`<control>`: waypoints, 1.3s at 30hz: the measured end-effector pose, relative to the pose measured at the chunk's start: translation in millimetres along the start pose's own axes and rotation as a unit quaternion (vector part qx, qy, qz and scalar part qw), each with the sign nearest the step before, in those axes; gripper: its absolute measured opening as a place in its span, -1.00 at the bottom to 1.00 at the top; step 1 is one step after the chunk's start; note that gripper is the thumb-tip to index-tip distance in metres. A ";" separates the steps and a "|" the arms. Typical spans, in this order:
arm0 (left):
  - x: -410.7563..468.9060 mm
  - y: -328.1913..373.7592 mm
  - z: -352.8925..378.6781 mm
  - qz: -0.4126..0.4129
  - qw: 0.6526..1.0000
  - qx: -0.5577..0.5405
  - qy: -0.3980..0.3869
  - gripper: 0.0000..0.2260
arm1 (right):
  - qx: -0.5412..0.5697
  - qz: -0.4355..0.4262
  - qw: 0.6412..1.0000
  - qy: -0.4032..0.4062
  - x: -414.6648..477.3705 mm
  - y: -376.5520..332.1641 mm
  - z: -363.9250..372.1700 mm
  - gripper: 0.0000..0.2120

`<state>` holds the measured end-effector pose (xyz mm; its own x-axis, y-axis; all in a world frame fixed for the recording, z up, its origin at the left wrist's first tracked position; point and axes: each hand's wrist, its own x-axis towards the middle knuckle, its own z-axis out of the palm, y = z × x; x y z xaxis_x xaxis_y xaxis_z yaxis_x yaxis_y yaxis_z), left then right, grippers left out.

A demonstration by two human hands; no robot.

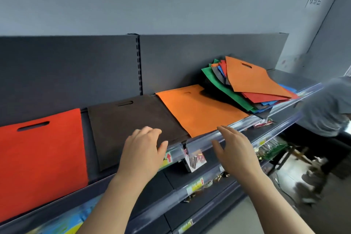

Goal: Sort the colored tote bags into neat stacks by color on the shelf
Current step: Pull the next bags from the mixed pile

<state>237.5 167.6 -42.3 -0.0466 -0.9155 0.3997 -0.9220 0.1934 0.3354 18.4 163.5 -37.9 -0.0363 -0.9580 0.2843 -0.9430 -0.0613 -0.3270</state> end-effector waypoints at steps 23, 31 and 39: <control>220.9 140.5 129.2 0.092 0.995 -0.023 -0.039 -0.65 | -0.022 0.102 0.993 0.050 182.7 180.8 -29.2 -0.63; 277.0 202.3 175.7 0.017 0.997 -0.047 -0.066 -0.68 | -0.033 0.078 0.996 0.026 265.6 265.6 -39.3 -0.68; 308.3 235.3 198.8 -0.098 0.990 -0.073 -0.075 -0.67 | -0.012 0.004 0.999 -0.030 297.1 310.5 -35.1 -0.72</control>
<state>-70.2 -139.3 -9.8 0.0607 -0.9803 0.1878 -0.8546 0.0462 0.5173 -296.7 -130.3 -23.2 -0.0250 -0.9738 0.2259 -0.9503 -0.0470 -0.3079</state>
